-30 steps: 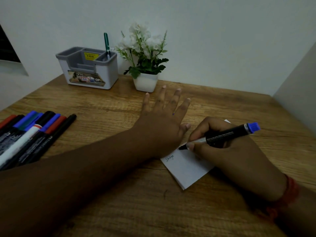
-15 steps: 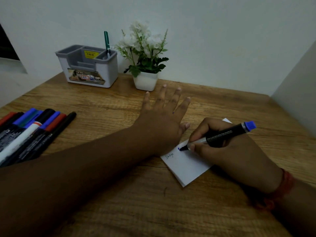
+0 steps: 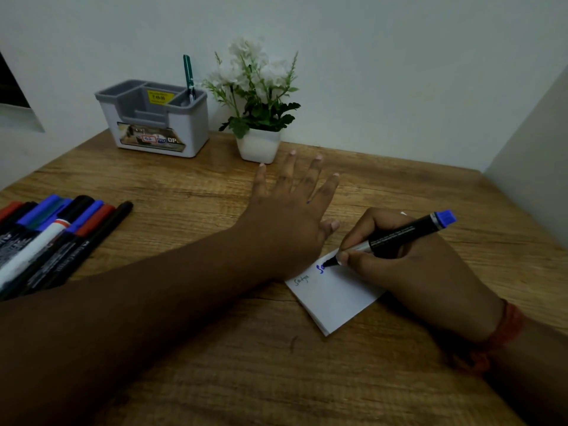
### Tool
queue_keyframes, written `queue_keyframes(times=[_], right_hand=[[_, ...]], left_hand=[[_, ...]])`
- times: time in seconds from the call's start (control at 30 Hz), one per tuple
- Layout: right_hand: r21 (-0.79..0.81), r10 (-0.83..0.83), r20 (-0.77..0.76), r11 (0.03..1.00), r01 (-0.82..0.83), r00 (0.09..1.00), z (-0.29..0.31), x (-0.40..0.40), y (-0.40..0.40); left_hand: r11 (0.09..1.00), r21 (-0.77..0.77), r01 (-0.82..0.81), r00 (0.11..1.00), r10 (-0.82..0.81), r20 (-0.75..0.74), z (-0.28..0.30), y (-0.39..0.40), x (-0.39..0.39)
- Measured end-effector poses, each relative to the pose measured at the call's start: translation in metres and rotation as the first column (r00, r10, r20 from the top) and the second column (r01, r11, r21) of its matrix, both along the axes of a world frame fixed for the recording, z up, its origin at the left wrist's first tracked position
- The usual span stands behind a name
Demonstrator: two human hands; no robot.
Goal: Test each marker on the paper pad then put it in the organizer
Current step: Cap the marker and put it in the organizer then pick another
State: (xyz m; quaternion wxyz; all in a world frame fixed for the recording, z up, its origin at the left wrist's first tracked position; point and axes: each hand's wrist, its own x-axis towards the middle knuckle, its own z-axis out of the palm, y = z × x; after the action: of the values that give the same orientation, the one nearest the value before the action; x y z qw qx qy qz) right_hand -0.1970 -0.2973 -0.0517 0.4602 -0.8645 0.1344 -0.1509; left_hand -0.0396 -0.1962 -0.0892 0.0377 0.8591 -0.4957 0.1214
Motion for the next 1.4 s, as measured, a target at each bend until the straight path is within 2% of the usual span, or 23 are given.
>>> queue_keyframes(times=[0.87, 1.3, 1.4], right_hand=[[0.005, -0.011, 0.018, 1.000, 0.011, 1.000, -0.0005, -0.0003, -0.0030], [0.004, -0.047, 0.027, 0.999, 0.047, 0.999, -0.0022, 0.0021, -0.0046], [0.057, -0.105, 0.067, 0.993, 0.101, 0.992, -0.0025, 0.0019, -0.0066]], left_hand=[[1.000, -0.010, 0.002, 0.999, -0.002, 0.037, -0.0031, -0.0016, 0.0010], [1.000, -0.025, 0.014, 0.999, -0.013, 0.041, -0.0036, -0.0010, 0.0022], [1.000, -0.029, 0.008, 0.998, -0.006, 0.061, -0.0042, -0.0017, 0.0020]])
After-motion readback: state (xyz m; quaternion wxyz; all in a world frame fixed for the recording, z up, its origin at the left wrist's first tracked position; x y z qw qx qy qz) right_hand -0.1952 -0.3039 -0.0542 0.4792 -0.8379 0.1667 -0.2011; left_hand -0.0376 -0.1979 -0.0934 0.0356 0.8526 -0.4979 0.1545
